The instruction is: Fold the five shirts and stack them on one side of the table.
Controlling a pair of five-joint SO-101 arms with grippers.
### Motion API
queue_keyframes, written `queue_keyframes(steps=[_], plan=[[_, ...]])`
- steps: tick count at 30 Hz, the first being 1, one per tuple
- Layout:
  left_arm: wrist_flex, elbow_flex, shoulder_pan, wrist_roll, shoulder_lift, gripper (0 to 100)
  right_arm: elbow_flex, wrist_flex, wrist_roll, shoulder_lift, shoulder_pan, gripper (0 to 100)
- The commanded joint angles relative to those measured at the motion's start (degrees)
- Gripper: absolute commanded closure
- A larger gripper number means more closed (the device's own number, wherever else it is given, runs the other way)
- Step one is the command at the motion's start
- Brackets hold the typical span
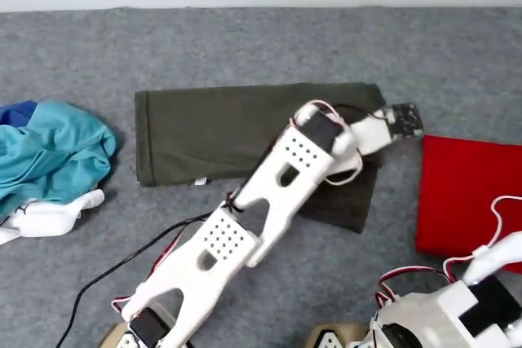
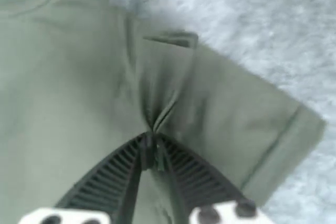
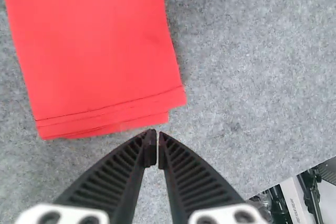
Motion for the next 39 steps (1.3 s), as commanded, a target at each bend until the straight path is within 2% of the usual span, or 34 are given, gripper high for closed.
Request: queue_keyframes(steps=[1,13,18,21,24,29,35,39], plan=[[-0.7,-2.5,-2.9,0.1,-0.5,98,-0.3,2.3,-0.4,-3.6,0.2,98.8],[-10.6,0.4,-7.1,0.2,2.7,98,-0.3,2.3,-0.4,-3.6,0.1,98.8],[-13.5,0.3,-9.8,2.8,2.9,85,-0.3,2.3,-0.4,-3.6,0.1,98.8],[-15.6,-0.9,-12.0,3.4,2.9,83,-0.3,2.3,-0.4,-3.6,0.1,98.8],[-14.2,-1.7,-12.7,1.7,2.9,83,-0.3,2.3,-0.4,-3.6,0.1,98.8],[-6.2,-9.3,-12.0,1.5,2.6,83,-0.3,2.3,-0.4,-3.6,0.1,98.8],[1.0,-8.3,-9.6,1.7,-5.2,86,-0.3,2.3,-0.4,-3.6,0.2,98.8],[1.8,-6.4,-7.9,1.9,-8.0,86,-0.3,2.3,-0.4,-3.6,0.2,98.8]])
